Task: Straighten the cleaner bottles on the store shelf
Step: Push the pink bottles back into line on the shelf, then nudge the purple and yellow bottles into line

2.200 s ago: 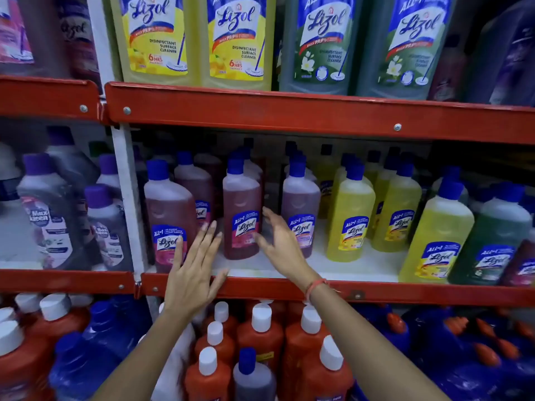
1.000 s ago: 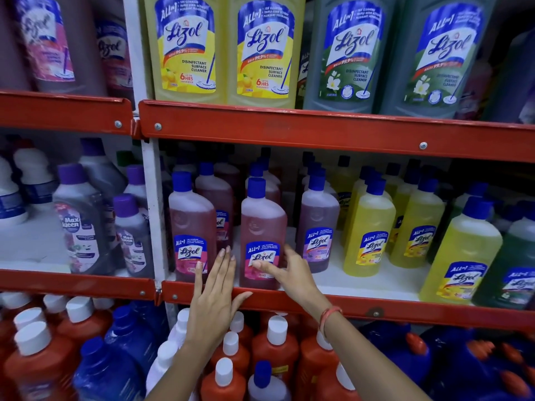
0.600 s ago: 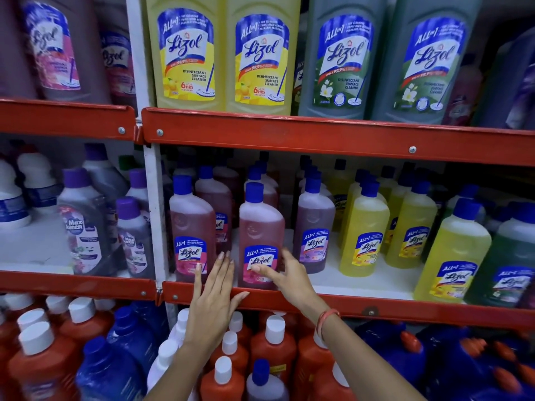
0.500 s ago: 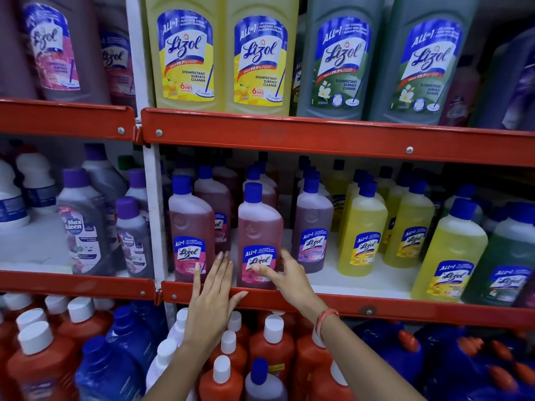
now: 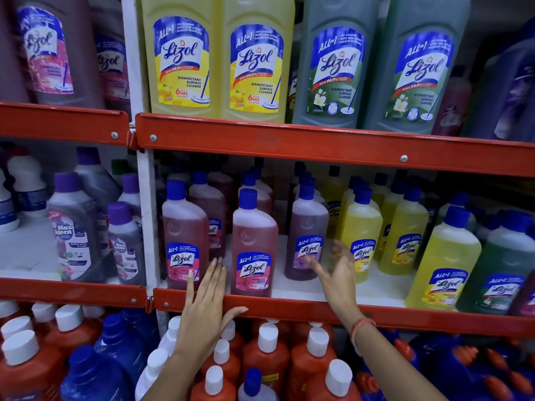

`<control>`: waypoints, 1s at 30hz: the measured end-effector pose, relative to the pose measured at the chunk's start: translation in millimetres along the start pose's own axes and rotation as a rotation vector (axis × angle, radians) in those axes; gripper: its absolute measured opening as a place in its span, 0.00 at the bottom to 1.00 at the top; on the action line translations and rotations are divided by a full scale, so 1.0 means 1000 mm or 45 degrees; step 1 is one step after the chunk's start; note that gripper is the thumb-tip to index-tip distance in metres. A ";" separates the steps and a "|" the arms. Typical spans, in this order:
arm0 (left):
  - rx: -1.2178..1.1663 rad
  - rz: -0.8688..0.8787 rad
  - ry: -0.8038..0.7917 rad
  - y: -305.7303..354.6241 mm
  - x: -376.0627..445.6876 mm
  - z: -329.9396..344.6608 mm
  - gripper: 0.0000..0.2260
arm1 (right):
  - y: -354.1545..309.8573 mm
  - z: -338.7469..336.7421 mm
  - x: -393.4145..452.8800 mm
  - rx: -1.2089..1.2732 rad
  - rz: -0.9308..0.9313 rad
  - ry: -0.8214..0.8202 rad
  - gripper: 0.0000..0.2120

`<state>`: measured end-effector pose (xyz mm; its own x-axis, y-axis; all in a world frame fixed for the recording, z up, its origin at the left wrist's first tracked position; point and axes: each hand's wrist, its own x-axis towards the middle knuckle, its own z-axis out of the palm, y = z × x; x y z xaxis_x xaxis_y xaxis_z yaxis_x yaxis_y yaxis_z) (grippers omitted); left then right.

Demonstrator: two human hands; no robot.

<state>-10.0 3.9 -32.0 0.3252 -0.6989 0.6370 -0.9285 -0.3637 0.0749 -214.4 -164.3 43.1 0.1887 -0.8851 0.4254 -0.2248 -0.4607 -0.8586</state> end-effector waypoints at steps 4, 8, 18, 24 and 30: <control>-0.007 -0.019 -0.013 -0.001 0.002 0.001 0.39 | 0.002 0.007 0.021 0.246 0.110 -0.225 0.43; 0.004 -0.021 -0.010 -0.001 0.003 0.002 0.39 | 0.007 0.019 0.039 0.295 0.215 -0.274 0.36; 0.015 -0.005 0.002 -0.001 0.003 0.004 0.39 | 0.010 0.008 0.034 0.249 0.183 -0.357 0.37; 0.009 0.001 -0.042 0.002 0.000 -0.001 0.37 | 0.006 -0.011 0.008 0.157 0.080 -0.423 0.42; 0.029 0.030 -0.031 0.001 -0.001 -0.005 0.35 | 0.003 -0.024 -0.009 0.171 0.043 -0.469 0.45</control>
<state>-12.3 6.7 -28.8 0.3082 -0.7222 0.6192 -0.9315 -0.3612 0.0424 -239.3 -159.7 43.7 0.5191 -0.8053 0.2864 -0.1141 -0.3974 -0.9105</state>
